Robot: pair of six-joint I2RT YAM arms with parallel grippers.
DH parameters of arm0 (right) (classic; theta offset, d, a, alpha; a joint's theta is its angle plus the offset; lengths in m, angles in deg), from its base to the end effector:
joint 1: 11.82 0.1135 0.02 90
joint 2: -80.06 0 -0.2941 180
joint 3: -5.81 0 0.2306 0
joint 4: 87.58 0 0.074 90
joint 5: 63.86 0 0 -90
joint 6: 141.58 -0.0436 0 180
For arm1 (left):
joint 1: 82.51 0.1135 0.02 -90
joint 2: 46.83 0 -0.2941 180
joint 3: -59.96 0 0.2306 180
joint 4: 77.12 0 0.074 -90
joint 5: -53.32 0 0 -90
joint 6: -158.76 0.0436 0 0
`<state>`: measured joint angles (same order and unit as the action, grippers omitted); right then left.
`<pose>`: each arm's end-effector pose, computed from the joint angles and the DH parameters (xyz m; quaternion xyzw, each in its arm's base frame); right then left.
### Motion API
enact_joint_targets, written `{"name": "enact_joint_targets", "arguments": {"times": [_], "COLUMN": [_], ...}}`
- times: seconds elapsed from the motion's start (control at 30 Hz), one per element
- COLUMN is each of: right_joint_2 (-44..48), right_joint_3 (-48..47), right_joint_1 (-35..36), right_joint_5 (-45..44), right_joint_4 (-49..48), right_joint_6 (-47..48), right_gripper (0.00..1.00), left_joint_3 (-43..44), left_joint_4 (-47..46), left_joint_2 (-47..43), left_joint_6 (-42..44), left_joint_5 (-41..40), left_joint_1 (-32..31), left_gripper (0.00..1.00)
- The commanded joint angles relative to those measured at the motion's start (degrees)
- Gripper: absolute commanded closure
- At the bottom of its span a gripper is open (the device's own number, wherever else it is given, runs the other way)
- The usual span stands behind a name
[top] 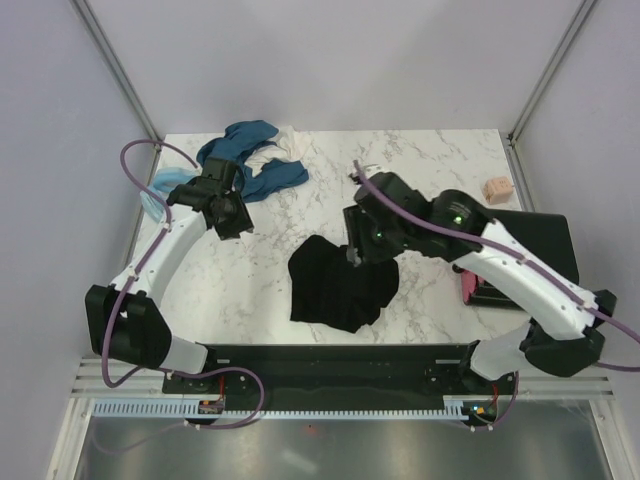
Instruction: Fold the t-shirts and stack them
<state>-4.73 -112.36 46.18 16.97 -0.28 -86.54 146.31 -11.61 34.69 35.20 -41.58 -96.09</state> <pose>0.1409 0.2124 0.4387 -0.1650 0.9336 0.1715 0.2677 0.2574 -0.0583 0.3214 -0.1783 0.9500 -0.0632 0.2483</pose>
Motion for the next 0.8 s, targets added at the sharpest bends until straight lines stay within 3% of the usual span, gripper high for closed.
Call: {"name": "enact_joint_targets", "arguments": {"times": [0.0,0.3,0.77], "right_joint_2": [2.44,2.53,2.44], "right_joint_3": [5.67,24.77,34.79], "right_joint_1": [-4.29,-7.72,-8.16], "right_joint_5": [-8.05,7.91,11.10], "right_joint_4": [4.24,-12.89,-19.22], "right_joint_6": [-0.02,-1.95,-2.57], "right_gripper": [0.46,0.46,0.44], "left_joint_3": [3.53,1.95,0.10], "left_joint_4": [-1.57,-1.48,-1.48], "left_joint_2": [1.36,-0.21,-0.66], "left_joint_6": [0.60,1.57,2.01], "left_joint_5": [0.77,0.51,0.51], "left_joint_1": [0.22,0.14,0.14], "left_gripper": [0.57,0.58,0.58]}}
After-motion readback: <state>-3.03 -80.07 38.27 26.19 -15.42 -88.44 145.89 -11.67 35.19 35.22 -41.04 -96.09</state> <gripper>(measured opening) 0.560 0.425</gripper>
